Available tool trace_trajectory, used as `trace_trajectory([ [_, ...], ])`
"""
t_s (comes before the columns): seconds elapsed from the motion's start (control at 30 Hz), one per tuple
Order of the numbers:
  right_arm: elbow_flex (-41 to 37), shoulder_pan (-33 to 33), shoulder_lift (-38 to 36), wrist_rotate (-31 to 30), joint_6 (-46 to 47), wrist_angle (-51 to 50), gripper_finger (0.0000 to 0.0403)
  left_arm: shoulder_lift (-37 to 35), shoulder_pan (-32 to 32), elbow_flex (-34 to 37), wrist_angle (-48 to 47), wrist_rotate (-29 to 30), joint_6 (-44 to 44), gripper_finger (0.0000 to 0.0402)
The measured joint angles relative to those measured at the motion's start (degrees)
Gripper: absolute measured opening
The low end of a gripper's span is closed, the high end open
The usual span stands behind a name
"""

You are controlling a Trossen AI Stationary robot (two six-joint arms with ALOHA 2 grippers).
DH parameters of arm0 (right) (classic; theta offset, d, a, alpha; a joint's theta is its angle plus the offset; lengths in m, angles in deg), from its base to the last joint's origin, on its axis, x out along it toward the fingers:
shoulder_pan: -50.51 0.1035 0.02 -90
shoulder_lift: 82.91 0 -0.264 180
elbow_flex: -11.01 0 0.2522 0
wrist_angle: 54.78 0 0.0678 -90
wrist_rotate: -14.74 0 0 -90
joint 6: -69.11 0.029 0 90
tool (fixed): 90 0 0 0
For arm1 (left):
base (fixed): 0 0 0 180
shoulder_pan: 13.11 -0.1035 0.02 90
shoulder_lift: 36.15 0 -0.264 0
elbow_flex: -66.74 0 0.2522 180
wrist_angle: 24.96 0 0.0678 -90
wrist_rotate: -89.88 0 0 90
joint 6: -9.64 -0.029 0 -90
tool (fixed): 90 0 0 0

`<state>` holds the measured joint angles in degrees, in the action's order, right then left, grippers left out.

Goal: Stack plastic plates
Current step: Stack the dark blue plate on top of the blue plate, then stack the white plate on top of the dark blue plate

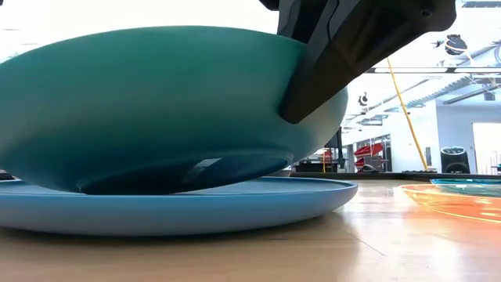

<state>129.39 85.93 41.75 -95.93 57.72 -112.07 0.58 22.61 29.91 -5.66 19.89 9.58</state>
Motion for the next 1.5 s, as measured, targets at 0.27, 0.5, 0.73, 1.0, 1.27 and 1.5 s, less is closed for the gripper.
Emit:
trace_trajectory([
  [0.27,0.0,0.0,0.0,-0.2,0.1,0.0,0.0035,0.0,0.0,0.0,0.0,0.0,0.0,0.0127],
  [0.5,0.0,0.0,0.0,-0.3,0.2,0.0,0.0063,0.0,0.0,0.0,0.0,0.0,0.0,0.0127],
  [0.73,0.0,0.0,0.0,-0.5,0.2,0.0,0.0106,0.0,0.0,0.0,0.0,0.0,0.0,0.0127],
  [1.0,0.0,-0.1,0.0,-0.5,0.2,0.0,0.015,0.0,0.0,0.0,0.1,0.0,-0.3,0.0127],
  [1.27,0.0,0.8,-1.9,-1.2,0.3,-3.1,0.0156,0.0,0.0,0.0,0.1,0.0,-0.3,0.0127],
  [1.5,0.0,1.5,-7.9,-7.8,8.4,-13.5,0.0146,0.0,0.0,0.0,0.2,0.0,0.2,0.0127],
])
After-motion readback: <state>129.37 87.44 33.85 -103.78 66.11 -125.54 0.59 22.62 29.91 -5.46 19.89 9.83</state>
